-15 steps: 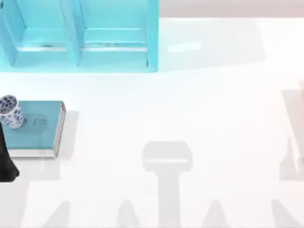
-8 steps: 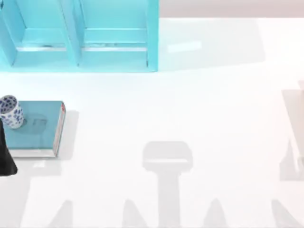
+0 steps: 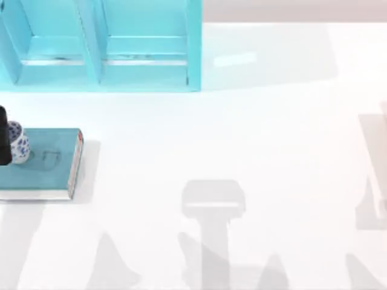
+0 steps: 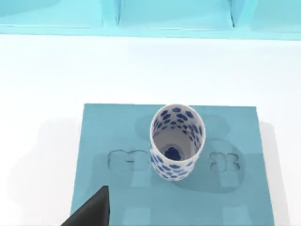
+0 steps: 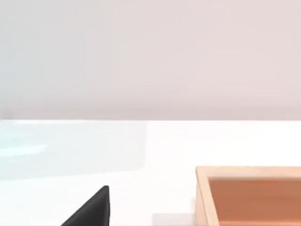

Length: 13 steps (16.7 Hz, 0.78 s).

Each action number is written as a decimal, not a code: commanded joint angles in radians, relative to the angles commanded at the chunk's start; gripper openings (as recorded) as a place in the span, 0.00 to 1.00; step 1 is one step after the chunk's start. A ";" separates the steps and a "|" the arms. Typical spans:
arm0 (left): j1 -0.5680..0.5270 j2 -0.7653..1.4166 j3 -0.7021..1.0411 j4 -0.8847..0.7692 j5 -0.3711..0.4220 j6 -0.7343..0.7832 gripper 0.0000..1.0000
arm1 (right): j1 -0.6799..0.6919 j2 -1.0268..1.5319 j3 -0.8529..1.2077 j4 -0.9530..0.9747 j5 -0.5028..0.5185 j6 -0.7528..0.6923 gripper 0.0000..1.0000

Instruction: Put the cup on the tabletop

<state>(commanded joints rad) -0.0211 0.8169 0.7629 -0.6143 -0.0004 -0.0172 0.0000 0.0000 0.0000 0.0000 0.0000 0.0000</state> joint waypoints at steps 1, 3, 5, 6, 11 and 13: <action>-0.002 0.094 0.088 -0.070 -0.002 0.000 1.00 | 0.000 0.000 0.000 0.000 0.000 0.000 1.00; -0.007 0.278 0.264 -0.208 -0.005 0.000 1.00 | 0.000 0.000 0.000 0.000 0.000 0.000 1.00; -0.011 0.455 0.435 -0.341 -0.008 -0.002 1.00 | 0.000 0.000 0.000 0.000 0.000 0.000 1.00; -0.014 0.540 0.517 -0.404 -0.009 -0.003 1.00 | 0.000 0.000 0.000 0.000 0.000 0.000 1.00; -0.025 0.905 0.866 -0.676 -0.012 -0.009 1.00 | 0.000 0.000 0.000 0.000 0.000 0.000 1.00; -0.028 1.011 0.968 -0.756 -0.013 -0.010 1.00 | 0.000 0.000 0.000 0.000 0.000 0.000 1.00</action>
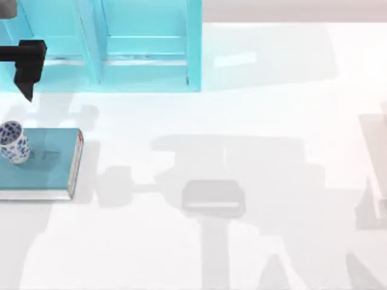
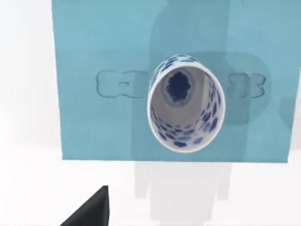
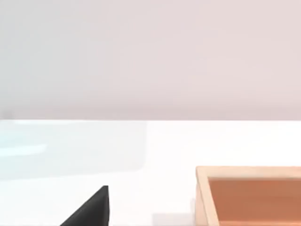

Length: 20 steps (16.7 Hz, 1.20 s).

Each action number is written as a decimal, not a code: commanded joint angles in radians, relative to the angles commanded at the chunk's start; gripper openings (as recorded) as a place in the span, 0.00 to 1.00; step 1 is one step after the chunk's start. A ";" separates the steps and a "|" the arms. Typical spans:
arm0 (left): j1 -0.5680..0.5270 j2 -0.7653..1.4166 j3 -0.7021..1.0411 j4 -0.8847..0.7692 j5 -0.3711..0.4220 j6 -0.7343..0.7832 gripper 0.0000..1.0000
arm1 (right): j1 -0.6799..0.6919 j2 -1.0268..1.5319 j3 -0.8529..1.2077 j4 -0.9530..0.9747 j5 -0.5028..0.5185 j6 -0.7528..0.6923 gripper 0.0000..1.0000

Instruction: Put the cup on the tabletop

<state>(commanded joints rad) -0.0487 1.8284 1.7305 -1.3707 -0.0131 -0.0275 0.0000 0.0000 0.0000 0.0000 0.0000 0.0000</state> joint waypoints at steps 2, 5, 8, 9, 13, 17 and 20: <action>-0.002 0.075 0.071 -0.058 0.000 -0.001 1.00 | 0.000 0.000 0.000 0.000 0.000 0.000 1.00; -0.007 0.127 0.119 -0.097 0.007 0.001 1.00 | 0.000 0.000 0.000 0.000 0.000 0.000 1.00; -0.007 0.127 0.119 -0.097 0.007 0.001 1.00 | 0.000 0.000 0.000 0.000 0.000 0.000 1.00; -0.007 0.127 0.119 -0.097 0.007 0.001 1.00 | 0.000 0.000 0.000 0.000 0.000 0.000 1.00; -0.003 0.126 0.076 -0.055 0.007 0.004 1.00 | 0.000 0.000 0.000 0.000 0.000 0.000 1.00; -0.002 0.135 -0.088 0.122 0.007 0.005 1.00 | 0.000 0.000 0.000 0.000 0.000 0.000 1.00; -0.001 0.145 -0.208 0.253 0.007 0.006 1.00 | 0.000 0.000 0.000 0.000 0.000 0.000 1.00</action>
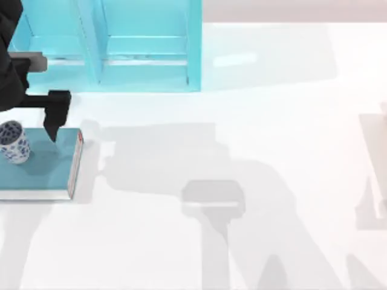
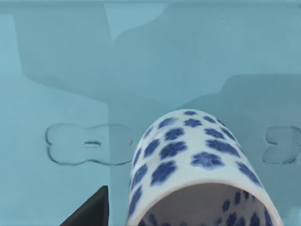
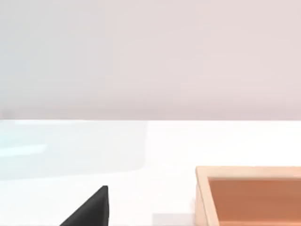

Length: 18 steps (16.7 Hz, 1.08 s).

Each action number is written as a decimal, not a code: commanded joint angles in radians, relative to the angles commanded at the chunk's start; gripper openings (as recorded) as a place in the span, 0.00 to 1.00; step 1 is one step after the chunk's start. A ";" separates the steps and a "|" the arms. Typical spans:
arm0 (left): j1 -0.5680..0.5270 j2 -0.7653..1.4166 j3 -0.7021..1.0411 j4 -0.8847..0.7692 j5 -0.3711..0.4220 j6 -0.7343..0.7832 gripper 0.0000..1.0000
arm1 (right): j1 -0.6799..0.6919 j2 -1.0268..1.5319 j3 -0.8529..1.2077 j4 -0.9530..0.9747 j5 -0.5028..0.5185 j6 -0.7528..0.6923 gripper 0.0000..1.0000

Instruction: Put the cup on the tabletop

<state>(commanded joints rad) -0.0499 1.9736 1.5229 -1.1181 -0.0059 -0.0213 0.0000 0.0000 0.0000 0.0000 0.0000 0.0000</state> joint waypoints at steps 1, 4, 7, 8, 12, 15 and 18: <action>0.000 0.003 -0.023 0.023 0.000 0.000 1.00 | 0.000 0.000 0.000 0.000 0.000 0.000 1.00; 0.000 0.006 -0.039 0.039 0.000 0.000 1.00 | 0.000 0.000 0.000 0.000 0.000 0.000 1.00; 0.000 0.006 -0.039 0.039 0.000 0.000 0.92 | 0.000 0.000 0.000 0.000 0.000 0.000 1.00; 0.000 0.006 -0.039 0.039 0.000 0.000 0.85 | 0.000 0.000 0.000 0.000 0.000 0.000 1.00; 0.000 0.006 -0.039 0.039 0.000 0.000 0.55 | 0.000 0.000 0.000 0.000 0.000 0.000 1.00; 0.000 0.006 -0.039 0.039 0.000 0.000 0.32 | 0.000 0.000 0.000 0.000 0.000 0.000 1.00; 0.000 0.006 -0.039 0.039 0.000 0.000 0.10 | 0.000 0.000 0.000 0.000 0.000 0.000 1.00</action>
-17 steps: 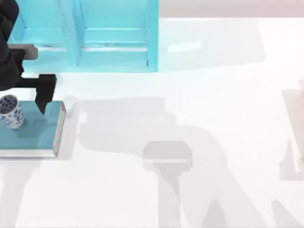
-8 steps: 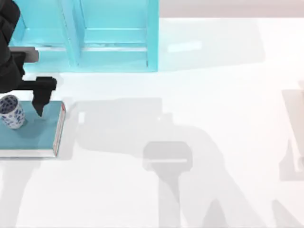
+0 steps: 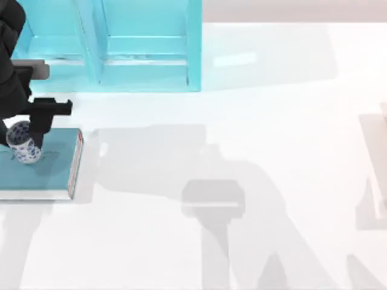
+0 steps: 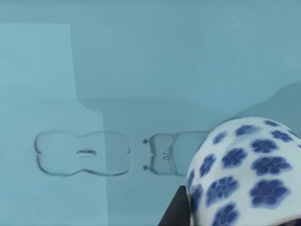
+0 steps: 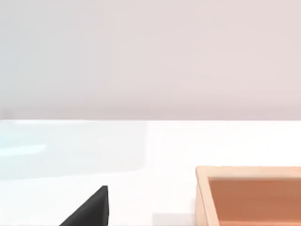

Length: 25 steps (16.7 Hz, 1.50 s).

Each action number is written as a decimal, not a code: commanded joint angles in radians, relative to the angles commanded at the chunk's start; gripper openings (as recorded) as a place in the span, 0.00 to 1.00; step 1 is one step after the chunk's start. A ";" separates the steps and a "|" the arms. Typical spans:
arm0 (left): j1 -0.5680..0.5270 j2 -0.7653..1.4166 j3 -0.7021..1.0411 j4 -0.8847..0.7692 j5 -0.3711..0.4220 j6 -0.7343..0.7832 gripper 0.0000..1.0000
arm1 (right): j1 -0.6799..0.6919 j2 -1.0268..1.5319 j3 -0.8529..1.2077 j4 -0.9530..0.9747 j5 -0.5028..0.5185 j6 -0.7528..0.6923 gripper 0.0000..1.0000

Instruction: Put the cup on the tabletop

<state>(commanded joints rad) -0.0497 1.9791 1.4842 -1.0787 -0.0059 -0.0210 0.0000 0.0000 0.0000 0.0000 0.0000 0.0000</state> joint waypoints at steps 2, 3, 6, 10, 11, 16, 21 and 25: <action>0.000 0.000 0.000 0.000 0.000 0.000 0.00 | 0.000 0.000 0.000 0.000 0.000 0.000 1.00; 0.000 0.000 0.000 0.000 0.000 0.000 0.00 | 0.000 0.000 0.000 0.000 0.000 0.000 1.00; 0.000 0.000 0.000 0.000 0.000 0.000 0.00 | 0.000 0.000 0.000 0.000 0.000 0.000 1.00; 0.000 -0.001 0.000 0.000 0.000 0.001 0.00 | 0.000 0.000 0.000 0.000 0.000 0.000 1.00; 0.000 -0.001 0.004 -0.004 0.000 0.001 0.00 | 0.000 0.000 0.000 0.000 0.000 0.000 1.00; -0.001 -0.017 0.113 -0.139 -0.001 0.000 0.00 | 0.000 0.000 0.000 0.000 0.000 0.000 1.00; -0.002 -0.033 0.157 -0.188 0.000 -0.001 0.00 | 0.000 0.000 0.000 0.000 0.000 0.000 1.00; -0.038 -0.005 0.191 -0.204 -0.002 -0.035 0.00 | 0.000 0.000 0.000 0.000 0.000 0.000 1.00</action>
<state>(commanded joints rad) -0.0876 1.9736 1.6756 -1.2830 -0.0080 -0.0559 0.0000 0.0000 0.0000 0.0000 0.0000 0.0000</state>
